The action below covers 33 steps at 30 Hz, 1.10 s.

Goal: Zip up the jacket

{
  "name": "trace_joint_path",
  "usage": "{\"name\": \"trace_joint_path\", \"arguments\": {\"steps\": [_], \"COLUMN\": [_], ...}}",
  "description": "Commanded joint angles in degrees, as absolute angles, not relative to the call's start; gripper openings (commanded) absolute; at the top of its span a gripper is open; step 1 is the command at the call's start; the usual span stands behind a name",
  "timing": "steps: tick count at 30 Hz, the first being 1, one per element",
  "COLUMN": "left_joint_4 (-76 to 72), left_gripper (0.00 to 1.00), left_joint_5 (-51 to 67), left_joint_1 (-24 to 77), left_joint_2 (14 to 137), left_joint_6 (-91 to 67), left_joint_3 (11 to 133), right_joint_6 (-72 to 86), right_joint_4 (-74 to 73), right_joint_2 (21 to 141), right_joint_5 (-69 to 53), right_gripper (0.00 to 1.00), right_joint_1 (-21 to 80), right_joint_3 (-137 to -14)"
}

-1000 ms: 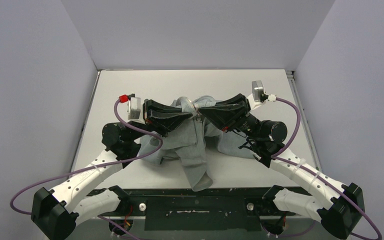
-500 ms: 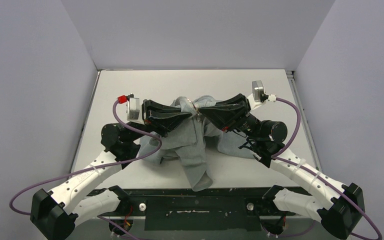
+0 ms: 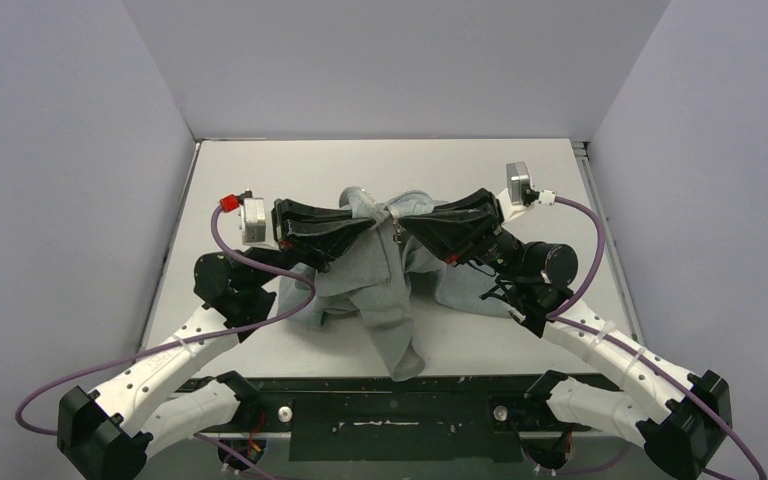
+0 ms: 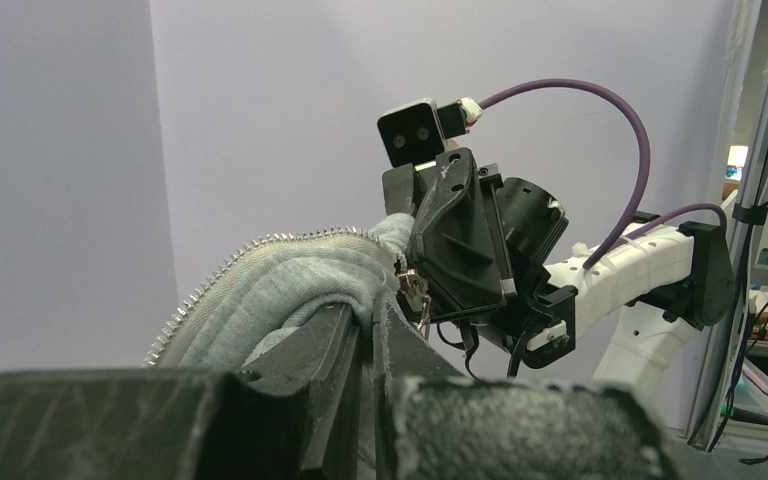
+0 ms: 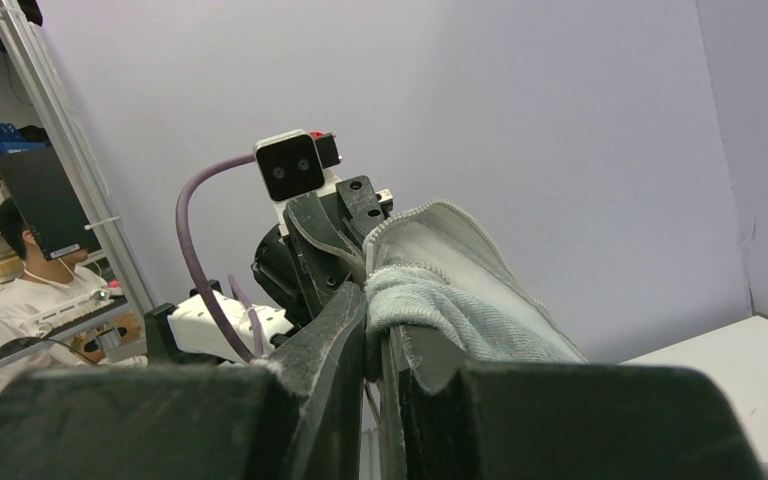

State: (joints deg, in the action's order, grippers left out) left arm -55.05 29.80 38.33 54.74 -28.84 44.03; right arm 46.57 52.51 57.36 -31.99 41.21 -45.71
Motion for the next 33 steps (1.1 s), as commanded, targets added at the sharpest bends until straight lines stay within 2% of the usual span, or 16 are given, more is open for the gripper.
{"name": "trace_joint_path", "arguments": {"steps": [1, 19, 33], "left_joint_4": [-58.95, -58.97, -62.26], "left_gripper": [0.0, 0.0, 0.0], "left_joint_5": [29.71, 33.23, 29.74], "left_joint_1": [38.65, 38.78, 38.76], "left_joint_2": [54.93, 56.67, 54.53], "left_joint_6": [-28.46, -29.28, -29.17], "left_joint_3": [45.48, 46.03, 43.84], "right_joint_6": [46.18, 46.4, 46.2], "right_joint_4": [57.49, 58.54, 57.85], "right_joint_2": [56.13, 57.09, 57.01], "right_joint_5": [-32.94, -32.46, -32.3], "right_gripper": [0.0, 0.0, 0.0], "right_joint_1": [40.96, 40.87, 40.15], "right_joint_3": [-48.95, -48.78, -48.66]}}
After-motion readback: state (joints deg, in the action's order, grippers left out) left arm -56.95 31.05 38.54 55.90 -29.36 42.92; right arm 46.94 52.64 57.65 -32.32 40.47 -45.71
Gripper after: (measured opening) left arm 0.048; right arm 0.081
